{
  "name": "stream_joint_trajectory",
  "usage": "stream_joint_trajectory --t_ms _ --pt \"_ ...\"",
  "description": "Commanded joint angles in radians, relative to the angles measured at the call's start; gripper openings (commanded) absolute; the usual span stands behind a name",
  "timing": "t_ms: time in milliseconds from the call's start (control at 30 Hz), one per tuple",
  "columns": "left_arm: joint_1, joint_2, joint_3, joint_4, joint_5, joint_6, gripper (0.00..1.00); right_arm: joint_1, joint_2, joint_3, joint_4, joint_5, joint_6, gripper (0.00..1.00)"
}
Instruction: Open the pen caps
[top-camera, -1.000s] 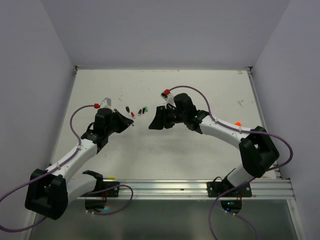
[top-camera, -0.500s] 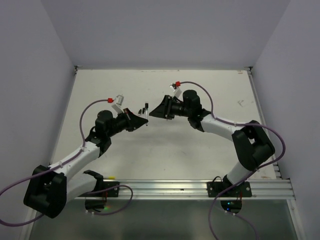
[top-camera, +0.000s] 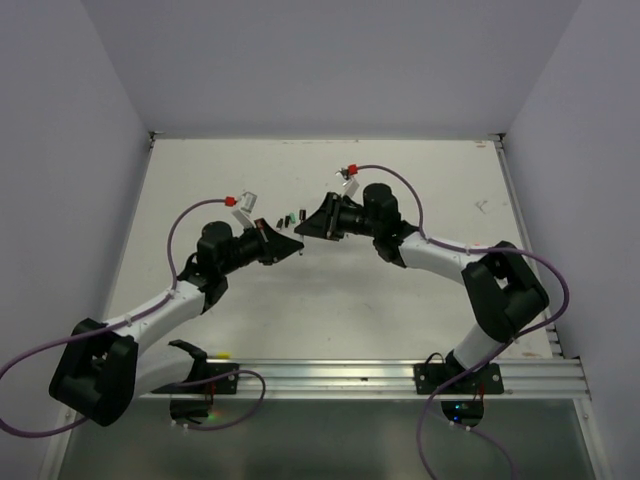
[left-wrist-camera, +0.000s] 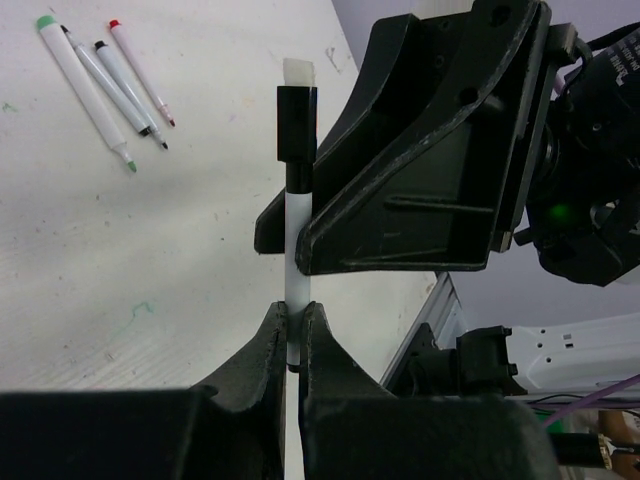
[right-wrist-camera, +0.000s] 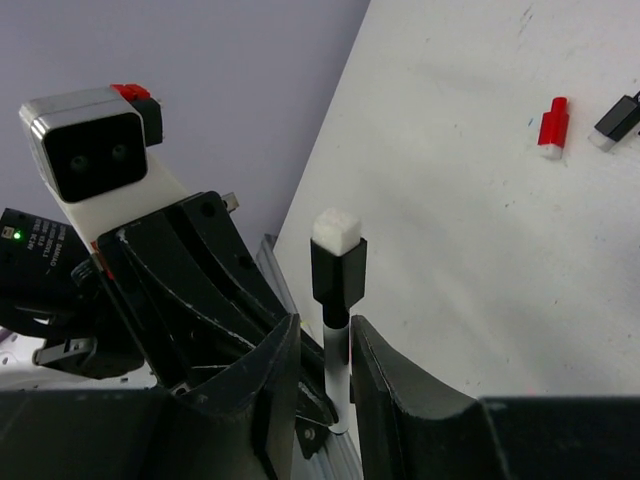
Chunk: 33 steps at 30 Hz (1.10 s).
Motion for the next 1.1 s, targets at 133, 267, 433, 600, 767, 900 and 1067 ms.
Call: stream_joint_trajectory --t_ms 133,267,433,600,767,900,1067 --pt "-0.006 -0.002 0.042 0.055 0.001 -0.016 0.0 0.027 -0.01 -0.032 0.03 0.018 -0.024 0.06" --pt "-0.007 -0.011 0.056 0.011 -0.01 0.023 0.12 0.027 -0.022 -0.025 -0.017 0.031 -0.076 0.0" --pt "0.003 -0.085 0.1 -0.165 -0.115 0.118 0.69 0.027 -0.059 -0.009 -0.171 0.061 -0.202 0.0" --pt "0.052 -0.071 0.149 -0.212 -0.104 0.153 0.78 0.027 -0.057 -0.054 -0.101 -0.047 -0.248 0.0" --pt "0.052 -0.01 0.157 -0.137 -0.042 0.132 0.7 0.029 -0.076 -0.059 -0.067 -0.115 -0.242 0.0" --pt "0.052 0.027 0.169 -0.118 -0.024 0.129 0.63 0.029 -0.082 -0.054 -0.042 -0.135 -0.223 0.0" --pt "0.052 0.047 0.158 -0.072 0.004 0.104 0.56 0.032 -0.064 -0.046 -0.016 -0.147 -0.2 0.0"
